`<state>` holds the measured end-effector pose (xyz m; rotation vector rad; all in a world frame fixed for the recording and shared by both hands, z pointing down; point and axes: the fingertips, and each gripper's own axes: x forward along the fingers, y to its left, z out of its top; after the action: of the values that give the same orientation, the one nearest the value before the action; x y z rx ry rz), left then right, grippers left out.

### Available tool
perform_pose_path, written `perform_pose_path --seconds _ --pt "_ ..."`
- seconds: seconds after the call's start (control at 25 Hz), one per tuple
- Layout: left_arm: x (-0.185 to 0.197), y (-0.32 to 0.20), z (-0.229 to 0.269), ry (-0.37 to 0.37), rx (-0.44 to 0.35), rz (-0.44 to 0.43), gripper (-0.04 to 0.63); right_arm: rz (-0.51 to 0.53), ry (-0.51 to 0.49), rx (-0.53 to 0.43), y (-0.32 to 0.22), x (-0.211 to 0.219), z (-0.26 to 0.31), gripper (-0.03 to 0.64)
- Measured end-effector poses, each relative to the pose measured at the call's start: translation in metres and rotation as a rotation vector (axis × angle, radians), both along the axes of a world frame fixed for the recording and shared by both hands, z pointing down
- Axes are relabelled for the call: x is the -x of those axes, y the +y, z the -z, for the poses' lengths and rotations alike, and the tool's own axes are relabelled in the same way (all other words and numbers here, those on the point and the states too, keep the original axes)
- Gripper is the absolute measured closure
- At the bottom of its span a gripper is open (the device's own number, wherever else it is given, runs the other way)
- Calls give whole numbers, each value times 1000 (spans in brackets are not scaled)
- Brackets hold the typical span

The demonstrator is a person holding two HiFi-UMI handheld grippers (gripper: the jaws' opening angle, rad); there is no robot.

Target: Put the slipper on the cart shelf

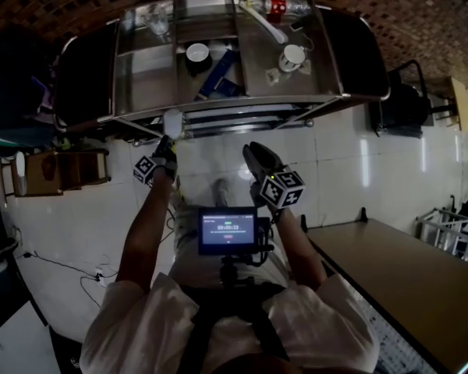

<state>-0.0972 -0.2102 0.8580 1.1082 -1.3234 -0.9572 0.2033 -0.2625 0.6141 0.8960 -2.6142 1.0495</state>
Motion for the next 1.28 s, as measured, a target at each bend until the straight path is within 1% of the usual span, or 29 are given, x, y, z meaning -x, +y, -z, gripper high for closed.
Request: perform_pose_path --seconds 0.2,0.4,0.8,0.96,1.08,1.16,1.2,1.24,1.28 --pt "4 -25 -4 -4 -9 19 552 -11 8 21 2 -7 -10 508" --pt "8 -45 -18 -37 2 3 552 -7 35 44 3 -11 -22 508" --pt "10 -72 -30 -35 15 0 551 3 66 32 -14 -2 -33 508" --pt "11 -83 -32 -58 11 -17 551 13 81 28 -21 6 -37 508" --pt "12 -93 -33 -112 17 -48 549 14 87 27 -22 10 -40 508" --pt "8 -95 -34 -181 42 -98 541 7 89 39 -18 7 -44 508" --pt "5 -98 -36 -228 61 -134 532 0 90 47 -18 5 -47 508" --pt "2 -101 -38 -285 85 -175 489 -9 91 54 -18 3 -49 508" --pt "0 -103 -41 -354 114 -217 426 -16 91 61 -18 1 -52 508"
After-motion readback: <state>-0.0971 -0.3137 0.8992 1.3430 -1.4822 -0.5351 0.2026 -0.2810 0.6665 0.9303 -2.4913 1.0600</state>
